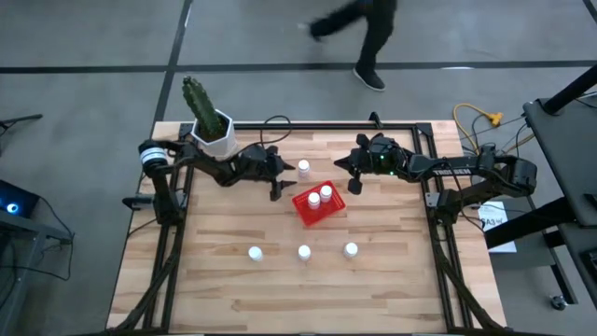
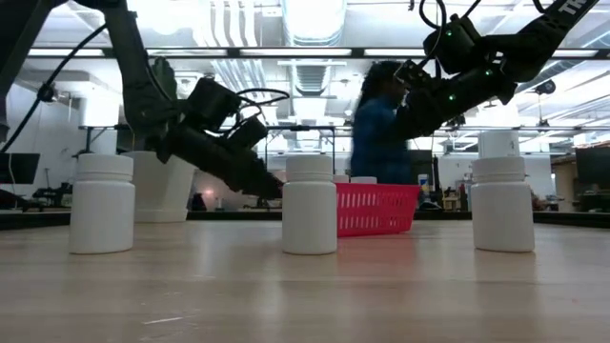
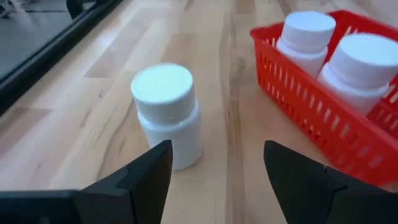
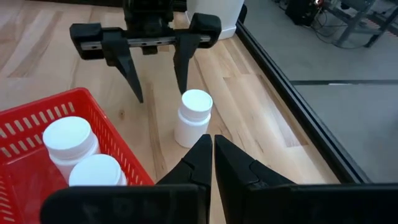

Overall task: Pick and place pill bottles into a basket
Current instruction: Put the white pill bottle into the red bin

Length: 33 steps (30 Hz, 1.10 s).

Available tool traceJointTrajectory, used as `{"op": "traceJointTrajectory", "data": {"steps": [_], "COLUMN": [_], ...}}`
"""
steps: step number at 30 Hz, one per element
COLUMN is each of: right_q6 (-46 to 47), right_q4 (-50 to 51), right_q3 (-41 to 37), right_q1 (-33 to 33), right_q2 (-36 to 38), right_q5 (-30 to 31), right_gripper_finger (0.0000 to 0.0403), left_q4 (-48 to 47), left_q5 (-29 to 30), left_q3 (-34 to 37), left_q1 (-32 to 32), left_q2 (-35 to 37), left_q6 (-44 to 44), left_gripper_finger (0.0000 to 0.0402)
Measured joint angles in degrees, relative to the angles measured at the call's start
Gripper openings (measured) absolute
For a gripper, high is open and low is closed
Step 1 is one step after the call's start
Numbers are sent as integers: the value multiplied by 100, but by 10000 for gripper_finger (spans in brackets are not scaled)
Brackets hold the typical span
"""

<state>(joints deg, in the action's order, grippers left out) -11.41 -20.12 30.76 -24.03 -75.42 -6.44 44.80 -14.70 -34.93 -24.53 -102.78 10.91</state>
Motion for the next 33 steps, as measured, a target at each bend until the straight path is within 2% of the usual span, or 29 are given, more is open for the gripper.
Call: {"op": "traceJointTrajectory", "data": {"steps": [15,27,33], "right_q6": [49,73,93], "right_q4": [13,13,-15], "right_q3": [0,0,0], "right_q1": [0,-2,-2], "right_q2": [0,0,0], "right_q5": [0,0,1], "right_gripper_finger": [8,8,8], "left_q4": [-27,315,852], "left_q5": [172,193,188], "left_q3": [-16,-14,-33], "left_q1": [-49,-188,-229], "left_q2": [-54,-355,-623], "left_q6": [173,200,191], "left_gripper_finger": [236,236,236]}}
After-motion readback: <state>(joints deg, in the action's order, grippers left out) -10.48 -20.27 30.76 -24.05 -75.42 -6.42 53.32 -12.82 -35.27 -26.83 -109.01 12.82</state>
